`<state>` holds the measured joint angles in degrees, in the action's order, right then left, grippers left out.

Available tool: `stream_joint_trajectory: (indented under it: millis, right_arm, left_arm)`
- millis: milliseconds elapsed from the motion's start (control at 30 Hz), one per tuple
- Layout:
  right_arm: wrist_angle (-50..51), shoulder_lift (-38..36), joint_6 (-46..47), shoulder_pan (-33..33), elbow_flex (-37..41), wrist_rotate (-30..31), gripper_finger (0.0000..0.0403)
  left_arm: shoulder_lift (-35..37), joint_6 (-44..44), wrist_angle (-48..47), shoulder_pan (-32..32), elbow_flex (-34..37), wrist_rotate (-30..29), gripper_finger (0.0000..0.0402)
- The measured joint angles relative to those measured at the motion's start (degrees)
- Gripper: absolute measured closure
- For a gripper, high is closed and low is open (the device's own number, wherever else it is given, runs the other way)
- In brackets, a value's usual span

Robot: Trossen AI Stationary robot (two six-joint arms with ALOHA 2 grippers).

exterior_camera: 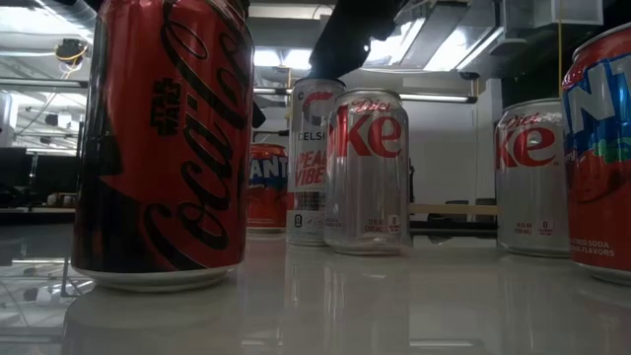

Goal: Place canned beverage on shelf
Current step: Put the white black soda can on the shelf aligned with the other white black soda cans

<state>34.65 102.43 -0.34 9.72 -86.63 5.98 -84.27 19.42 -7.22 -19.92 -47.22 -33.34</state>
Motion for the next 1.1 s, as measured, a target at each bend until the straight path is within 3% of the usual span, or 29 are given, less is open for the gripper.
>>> stream_joint_trajectory:
  millis: [433,833,1100]
  right_arm:
    - [1.3,3.6,0.0,0.0,0.0,0.0,0.0048]
    - [1.3,3.6,0.0,0.0,0.0,0.1,0.0166]
    - [4.4,3.1,0.0,0.0,-1.6,-0.1,0.0151]
  left_arm:
    - [0.0,0.1,0.3,0.0,0.0,0.1,0.0317]
    - [0.0,0.0,0.3,0.0,0.0,0.2,0.0317]
    - [2.4,-0.5,-0.8,-0.8,0.0,0.2,0.0317]
